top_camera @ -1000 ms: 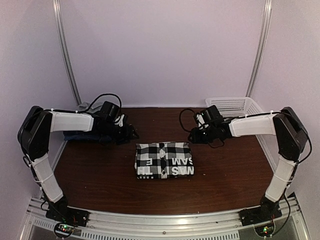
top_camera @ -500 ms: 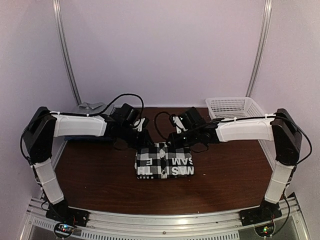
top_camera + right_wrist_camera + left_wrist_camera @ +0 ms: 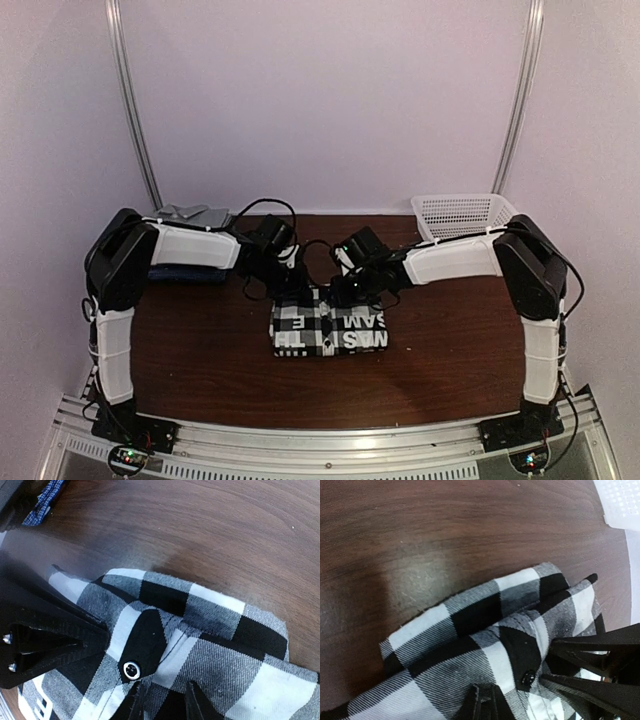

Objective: Fold and stack the long sleeve shirts
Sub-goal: Smooth out the square-folded shirt at the center of the board, then pick up the square-folded shirt from the center of the board, then turn over the square-folded shirt at the center of the board.

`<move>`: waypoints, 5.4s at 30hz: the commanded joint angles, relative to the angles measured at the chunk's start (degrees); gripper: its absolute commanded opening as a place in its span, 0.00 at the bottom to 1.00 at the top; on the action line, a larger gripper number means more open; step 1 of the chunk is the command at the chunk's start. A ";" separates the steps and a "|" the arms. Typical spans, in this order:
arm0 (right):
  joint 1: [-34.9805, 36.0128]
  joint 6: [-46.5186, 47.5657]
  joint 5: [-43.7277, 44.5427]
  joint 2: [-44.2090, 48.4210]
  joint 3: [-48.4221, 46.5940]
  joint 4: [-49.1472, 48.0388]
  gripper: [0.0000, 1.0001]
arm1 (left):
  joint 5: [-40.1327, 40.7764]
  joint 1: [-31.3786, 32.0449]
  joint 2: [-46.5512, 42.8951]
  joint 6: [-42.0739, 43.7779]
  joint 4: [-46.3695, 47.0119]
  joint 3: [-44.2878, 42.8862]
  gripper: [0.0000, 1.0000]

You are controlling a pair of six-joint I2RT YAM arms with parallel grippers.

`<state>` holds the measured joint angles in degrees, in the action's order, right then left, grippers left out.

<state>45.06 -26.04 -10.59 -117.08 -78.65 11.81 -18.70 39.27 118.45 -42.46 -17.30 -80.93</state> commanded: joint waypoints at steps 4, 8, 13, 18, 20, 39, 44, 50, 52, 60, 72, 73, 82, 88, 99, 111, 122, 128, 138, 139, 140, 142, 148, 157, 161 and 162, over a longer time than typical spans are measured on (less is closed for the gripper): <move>-3.91 -1.90 -2.94 -4.29 -2.28 -0.94 0.33 | 0.35 -2.80 4.82 1.10 -0.57 -4.19 0.09; -5.70 -2.87 -5.15 -4.15 -0.68 -2.25 0.35 | 0.44 -3.39 6.18 1.34 -0.65 -4.42 0.09; -9.14 -4.71 -9.41 -2.72 3.83 -6.13 0.36 | 0.90 -3.82 6.66 1.54 -0.92 -4.43 0.09; -12.09 -4.95 -11.38 -1.47 6.33 -7.74 0.37 | 1.89 -5.08 6.70 2.38 -2.09 -5.21 0.09; -13.02 -4.94 -12.29 -1.17 6.81 -8.01 0.37 | 2.07 -5.82 6.78 2.76 -2.34 -5.65 0.09; -14.52 -3.53 -12.03 11.82 10.97 -5.40 0.40 | 4.13 -7.21 -4.30 6.08 -7.26 -4.57 0.14; -11.81 -3.50 -10.86 18.17 17.60 -6.85 0.41 | 2.58 -4.28 -10.19 3.59 -3.77 3.72 0.19; -9.54 -6.58 -10.69 24.21 26.99 -11.16 0.41 | -3.15 -2.00 -15.40 -0.93 5.89 15.31 0.21; -9.33 -7.60 -10.64 26.10 30.70 -12.40 0.41 | -4.70 -1.66 -16.08 -2.05 8.58 17.85 0.21; -7.88 -9.87 -9.86 29.86 39.30 -15.45 0.41 | -5.10 -1.03 -18.17 -3.90 12.88 24.84 0.21; -7.45 -9.89 -5.49 35.85 43.26 -11.65 0.43 | -4.38 -1.03 -22.69 -4.83 16.25 30.18 0.29; -7.44 -9.64 -4.93 36.65 43.14 -10.88 0.44 | -5.14 -1.03 -22.58 -4.95 16.83 30.40 0.32; -7.82 -7.60 0.04 37.59 38.69 -6.80 0.55 | -6.14 -1.38 -18.58 -3.64 18.55 27.83 0.52; -8.06 -7.25 -1.17 34.24 36.56 -7.54 0.56 | -4.78 -1.39 -13.57 -2.22 14.41 24.53 0.53; -8.14 -5.23 -2.84 29.19 35.23 -7.92 0.55 | -5.65 -1.03 -8.69 -4.81 15.52 24.80 0.43; -8.45 -4.28 -1.54 28.30 33.82 -7.41 0.55 | -12.32 0.46 -7.46 -16.60 28.64 30.47 0.27; -8.41 -4.49 -1.03 27.60 32.12 -6.71 0.55 | -9.68 0.95 -10.65 -14.87 25.25 30.07 0.00; -8.32 -4.92 -1.85 28.49 31.79 -6.28 0.54 | -8.24 0.60 -15.00 -8.88 15.35 29.52 0.00; -3.11 -5.58 -1.68 27.51 25.26 -5.54 0.42 | -9.92 -4.58 -25.17 2.69 -1.44 28.40 0.00; -2.26 -5.60 -1.44 26.99 24.55 -5.57 0.41 | -10.10 -5.25 -26.11 3.74 -2.94 27.94 0.00; -1.74 -5.60 -1.34 26.26 23.86 -5.63 0.40 | -10.25 -5.92 -27.00 4.78 -4.50 27.40 0.00; -0.80 -5.71 -1.39 24.54 22.68 -5.88 0.37 | -10.35 -7.36 -28.84 6.69 -7.03 26.43 0.00; 2.98 -6.44 -2.20 17.21 18.62 -6.98 0.29 | -10.92 -9.48 -30.34 11.29 -13.08 22.04 0.00; 7.14 -6.92 -1.91 8.04 11.07 -5.52 0.23 | -12.09 -10.88 -30.37 14.23 -18.40 12.95 0.00; 7.63 -9.12 -4.85 4.57 9.06 -9.95 0.23 | -14.55 -10.88 -30.30 14.21 -19.26 7.88 0.00; 7.67 -9.90 -6.07 3.33 8.07 -11.33 0.23 | -15.09 -10.88 -30.13 14.12 -19.38 6.60 0.00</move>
<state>52.29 -33.32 -13.69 -110.17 -67.48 5.32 -30.28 28.86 89.56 -29.69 -36.67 -68.77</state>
